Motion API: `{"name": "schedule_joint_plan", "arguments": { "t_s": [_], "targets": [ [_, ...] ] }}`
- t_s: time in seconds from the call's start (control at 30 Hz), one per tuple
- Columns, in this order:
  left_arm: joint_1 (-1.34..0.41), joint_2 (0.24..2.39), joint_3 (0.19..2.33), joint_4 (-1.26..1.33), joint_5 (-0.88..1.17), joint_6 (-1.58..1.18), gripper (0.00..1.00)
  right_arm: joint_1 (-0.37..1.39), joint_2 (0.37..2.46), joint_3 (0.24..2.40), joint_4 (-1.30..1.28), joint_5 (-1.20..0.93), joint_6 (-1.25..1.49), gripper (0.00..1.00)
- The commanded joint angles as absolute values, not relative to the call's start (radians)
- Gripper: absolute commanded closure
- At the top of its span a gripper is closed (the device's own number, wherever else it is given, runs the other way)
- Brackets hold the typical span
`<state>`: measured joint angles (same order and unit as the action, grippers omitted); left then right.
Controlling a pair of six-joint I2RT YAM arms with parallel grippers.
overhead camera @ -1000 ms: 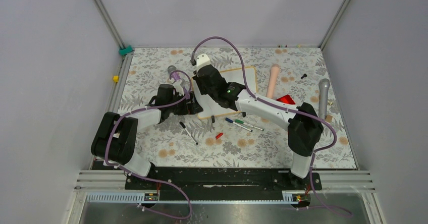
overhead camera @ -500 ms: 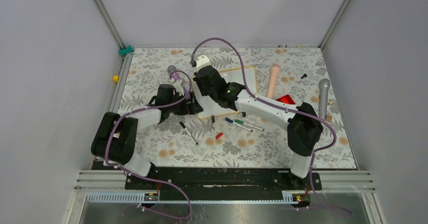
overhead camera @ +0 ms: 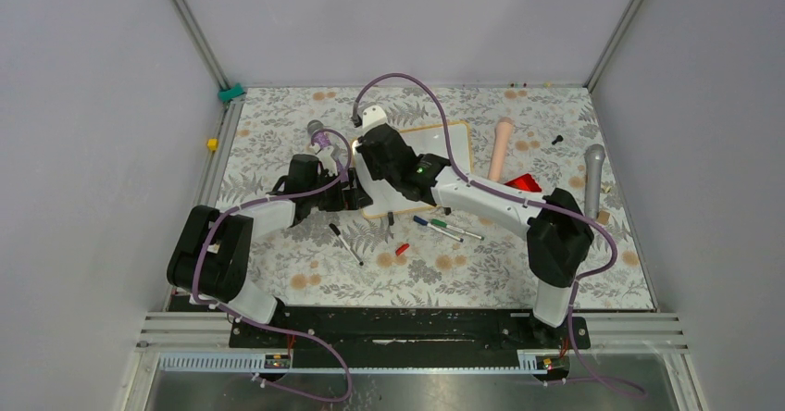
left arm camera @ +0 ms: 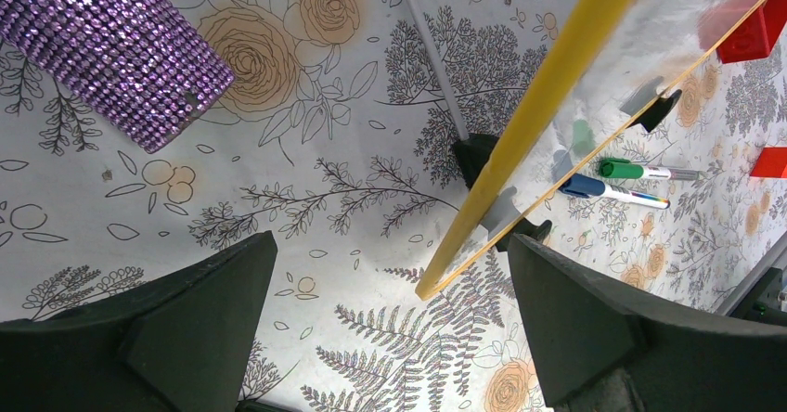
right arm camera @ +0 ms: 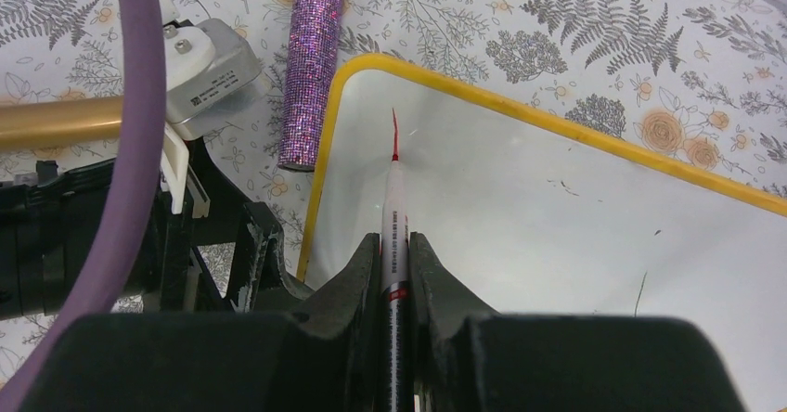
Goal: Write a sentence on the whiteboard
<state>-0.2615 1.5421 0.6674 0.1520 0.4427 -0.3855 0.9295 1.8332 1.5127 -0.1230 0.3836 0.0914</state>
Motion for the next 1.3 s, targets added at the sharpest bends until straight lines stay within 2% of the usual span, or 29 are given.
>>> {"name": "schedule_joint_plan", "arguments": {
  "t_s": [0.0, 0.37, 0.67, 1.03, 1.1, 1.27],
  "targets": [
    [-0.256, 1.538, 0.687, 0.200, 0.465, -0.385, 0.01, 0.931, 1.776, 1.497, -0.123, 0.409, 0.105, 1.00],
    [-0.256, 1.534, 0.674, 0.230, 0.504, -0.380, 0.01, 0.930, 1.795, 1.542, -0.136, 0.451, 0.072, 1.00],
    [-0.256, 1.519, 0.649, 0.280, 0.538, -0.383, 0.07, 0.930, 1.793, 1.564, -0.141, 0.441, 0.065, 1.00],
    [-0.236, 1.472, 0.608, 0.342, 0.555, -0.409, 0.04, 0.930, 1.693, 1.520, -0.111, 0.421, 0.057, 1.00],
    [-0.230, 1.441, 0.585, 0.360, 0.542, -0.414, 0.01, 0.929, 1.650, 1.492, -0.096, 0.418, 0.057, 1.00],
    [-0.220, 1.341, 0.532, 0.367, 0.434, -0.431, 0.01, 0.930, 1.574, 1.434, -0.082, 0.425, 0.044, 1.00]
  ]
}}
